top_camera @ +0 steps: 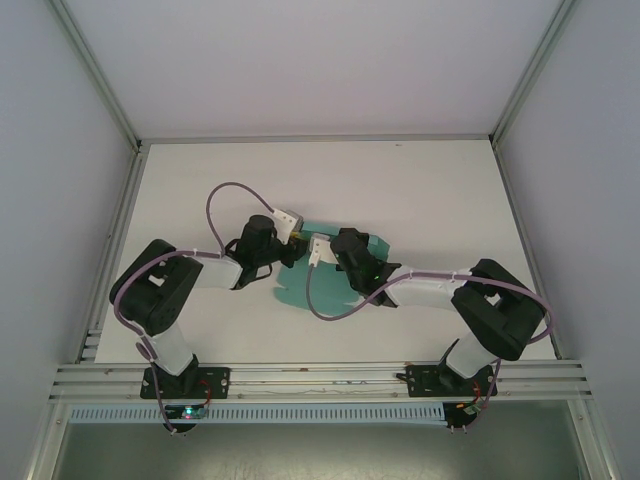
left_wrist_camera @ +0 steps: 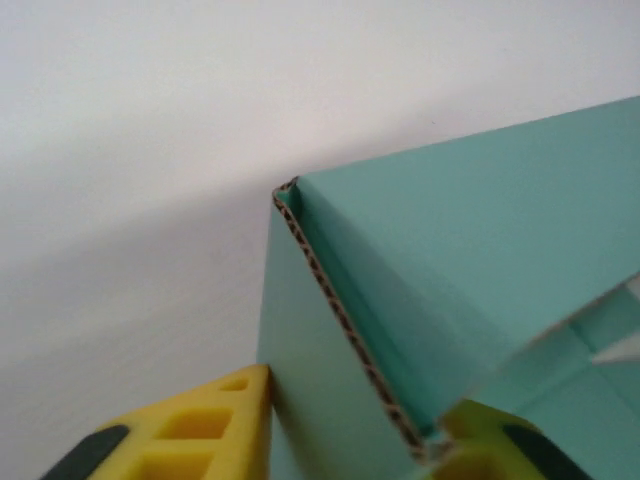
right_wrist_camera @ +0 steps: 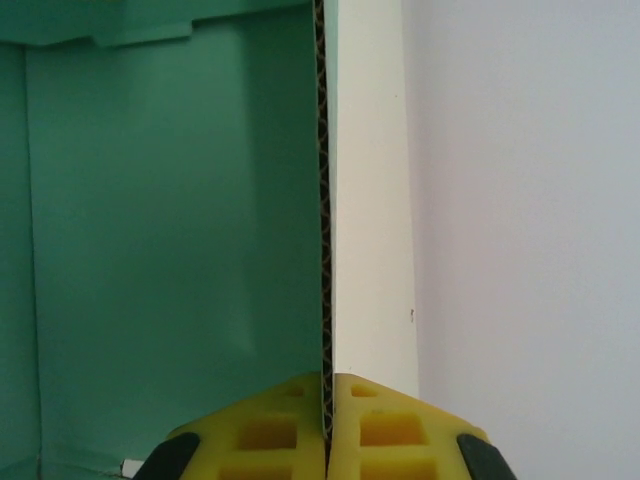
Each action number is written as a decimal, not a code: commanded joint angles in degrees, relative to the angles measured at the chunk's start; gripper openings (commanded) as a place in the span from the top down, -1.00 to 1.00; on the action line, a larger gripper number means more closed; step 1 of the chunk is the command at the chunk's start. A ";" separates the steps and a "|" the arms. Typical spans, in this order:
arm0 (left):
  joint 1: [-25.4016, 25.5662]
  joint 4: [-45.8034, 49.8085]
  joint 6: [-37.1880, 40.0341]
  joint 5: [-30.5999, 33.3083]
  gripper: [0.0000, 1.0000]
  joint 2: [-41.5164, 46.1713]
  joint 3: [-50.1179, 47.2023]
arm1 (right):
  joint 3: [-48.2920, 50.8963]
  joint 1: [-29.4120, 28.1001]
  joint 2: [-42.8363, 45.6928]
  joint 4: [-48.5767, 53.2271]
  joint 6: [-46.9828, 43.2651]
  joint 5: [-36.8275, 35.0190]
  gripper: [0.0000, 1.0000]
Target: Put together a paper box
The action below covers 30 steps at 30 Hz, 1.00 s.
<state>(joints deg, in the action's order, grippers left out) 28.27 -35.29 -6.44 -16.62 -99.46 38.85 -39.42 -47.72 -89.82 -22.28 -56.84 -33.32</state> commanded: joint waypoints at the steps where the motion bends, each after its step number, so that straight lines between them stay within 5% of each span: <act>1: 1.13 -2.06 -0.58 9.63 0.63 -1.68 1.23 | -0.55 -0.67 -1.14 5.68 2.26 6.12 1.00; 5: 1.76 -2.36 -0.67 13.31 1.00 -2.30 1.02 | -0.88 -0.52 -1.61 6.64 2.59 6.22 1.00; 7: 1.92 -2.35 -0.95 15.13 1.00 -2.59 1.05 | -1.08 -0.37 -1.71 6.99 2.95 6.24 1.00; 8: 1.96 -2.33 -1.04 15.61 0.98 -2.78 1.04 | -1.03 -0.39 -1.77 7.14 3.06 6.29 1.00; 10: 1.96 -2.03 -1.15 15.47 0.59 -3.32 1.66 | -1.10 -0.35 -1.78 7.42 3.15 6.51 1.00; 15: 2.02 0.25 -0.39 10.57 0.40 -5.12 4.75 | -1.26 -0.20 -1.98 7.69 3.42 7.13 1.00; 19: 2.04 0.03 -0.44 11.99 0.54 -6.13 6.32 | -1.20 -0.09 -2.16 7.95 3.68 7.65 1.00; 22: 2.01 0.96 -1.08 15.94 1.00 -7.52 8.07 | -1.17 0.02 -1.85 8.36 3.96 8.57 1.00; 30: 2.59 2.27 -3.37 34.04 1.00 -7.81 7.19 | -1.46 0.66 -1.50 9.29 4.96 8.05 1.00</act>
<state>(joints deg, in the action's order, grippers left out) 32.62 -34.33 -6.90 1.72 -106.17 46.15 -41.63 -46.54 -90.48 -19.73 -53.23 -30.35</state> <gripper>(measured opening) 0.084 0.057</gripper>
